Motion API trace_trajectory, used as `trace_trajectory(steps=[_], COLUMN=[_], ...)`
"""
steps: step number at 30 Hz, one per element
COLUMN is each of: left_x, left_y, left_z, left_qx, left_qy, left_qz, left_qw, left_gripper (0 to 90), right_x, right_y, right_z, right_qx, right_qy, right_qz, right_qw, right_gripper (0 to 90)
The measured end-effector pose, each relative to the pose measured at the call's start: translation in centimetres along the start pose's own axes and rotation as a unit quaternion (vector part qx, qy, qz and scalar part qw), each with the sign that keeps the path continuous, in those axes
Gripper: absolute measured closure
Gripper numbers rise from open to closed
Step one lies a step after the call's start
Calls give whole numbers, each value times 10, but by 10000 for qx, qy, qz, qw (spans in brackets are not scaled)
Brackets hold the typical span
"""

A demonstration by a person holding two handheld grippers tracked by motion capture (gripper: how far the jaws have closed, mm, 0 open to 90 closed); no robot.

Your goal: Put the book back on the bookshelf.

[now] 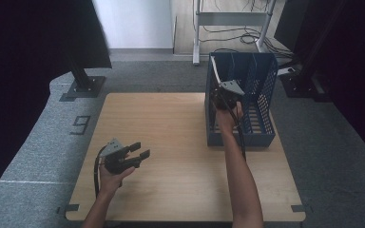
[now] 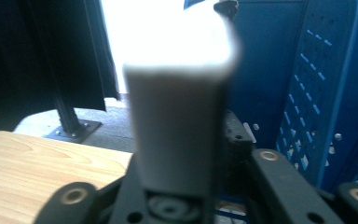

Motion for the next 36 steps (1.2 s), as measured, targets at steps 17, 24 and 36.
trace_trajectory(steps=[17, 24, 36], left_x=[-2, -2, -3], left_y=[-2, -2, -3], left_z=[4, 4, 6], left_qx=[82, 76, 106], left_qy=[-6, -12, -10], left_qz=[33, 26, 49], left_qw=[10000, 10000, 9999], left_gripper=[419, 418, 419], right_x=[1, -2, -11], right_y=[-6, -11, -13], right_z=[-10, -12, -17], right_qx=[123, 118, 230], right_qy=[254, 135, -259], right_qz=[-177, -148, -600], right_qw=[9994, 9997, 9976], right_gripper=[585, 507, 813])
Point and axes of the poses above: each handheld gripper's, and its own axes: z roughly forward along the jaws, y roughly out of its top, x roughly to its left, the point moved 5 cm from there along z, roughly forward along the jaws, and after that the axes turned 5 degrees about -z, right-handed, at the moved point
